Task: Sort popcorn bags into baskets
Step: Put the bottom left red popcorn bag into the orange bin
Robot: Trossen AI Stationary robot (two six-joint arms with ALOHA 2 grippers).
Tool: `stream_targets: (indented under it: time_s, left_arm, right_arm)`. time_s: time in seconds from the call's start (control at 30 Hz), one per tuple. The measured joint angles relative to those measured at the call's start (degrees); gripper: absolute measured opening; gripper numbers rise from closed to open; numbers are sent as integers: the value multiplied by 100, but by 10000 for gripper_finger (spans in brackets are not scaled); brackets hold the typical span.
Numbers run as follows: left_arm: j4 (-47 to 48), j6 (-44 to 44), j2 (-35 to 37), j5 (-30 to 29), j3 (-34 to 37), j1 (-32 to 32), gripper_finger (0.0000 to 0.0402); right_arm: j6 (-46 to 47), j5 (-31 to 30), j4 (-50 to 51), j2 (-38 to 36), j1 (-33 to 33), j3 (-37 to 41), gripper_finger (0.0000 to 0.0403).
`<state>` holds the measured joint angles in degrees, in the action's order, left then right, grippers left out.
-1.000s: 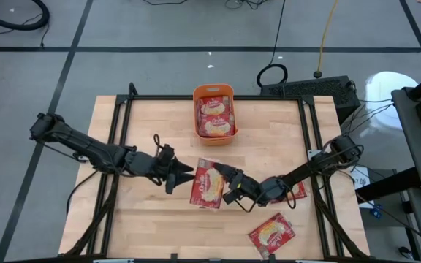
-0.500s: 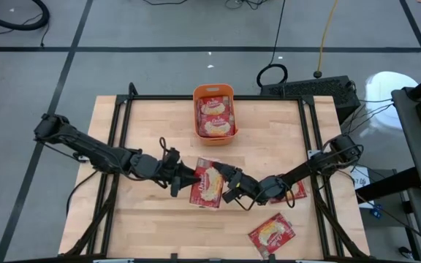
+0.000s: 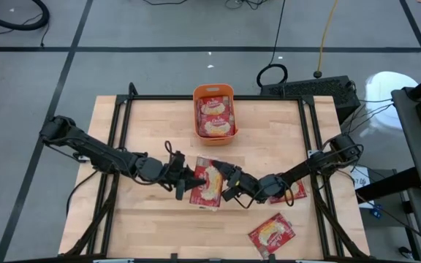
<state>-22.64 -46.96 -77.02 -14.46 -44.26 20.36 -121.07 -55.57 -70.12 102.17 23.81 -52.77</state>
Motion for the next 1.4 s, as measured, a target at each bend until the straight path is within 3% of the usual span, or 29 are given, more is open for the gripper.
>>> stream_targets:
  time_s: [0.37, 0.53, 0.73, 0.87, 1.2, 1.4]
  left_arm:
    - [-68, 0, 5, 102, 1, 2, 27]
    - [-134, 11, 9, 176, -6, 7, 29]
    - [-117, 83, 84, 449, -10, -4, 28]
    - [5, 258, 295, 648, -8, -61, 28]
    - [1141, 832, 1552, 789, -10, -315, 34]
    - [1691, 1291, 2355, 794, -15, -860, 34]
  right_arm:
    - [4, -68, 4, 0, 4, 0, 6]
    - [1454, 6, -154, 0, 46, 0, 25]
    - [1786, -355, -211, 0, 251, 0, 90]
    - [2593, -508, -232, 0, 395, 0, 133]
    - [4516, -950, 142, 0, 448, 13, 202]
    - [5945, -1099, 193, 0, 590, 212, 227]
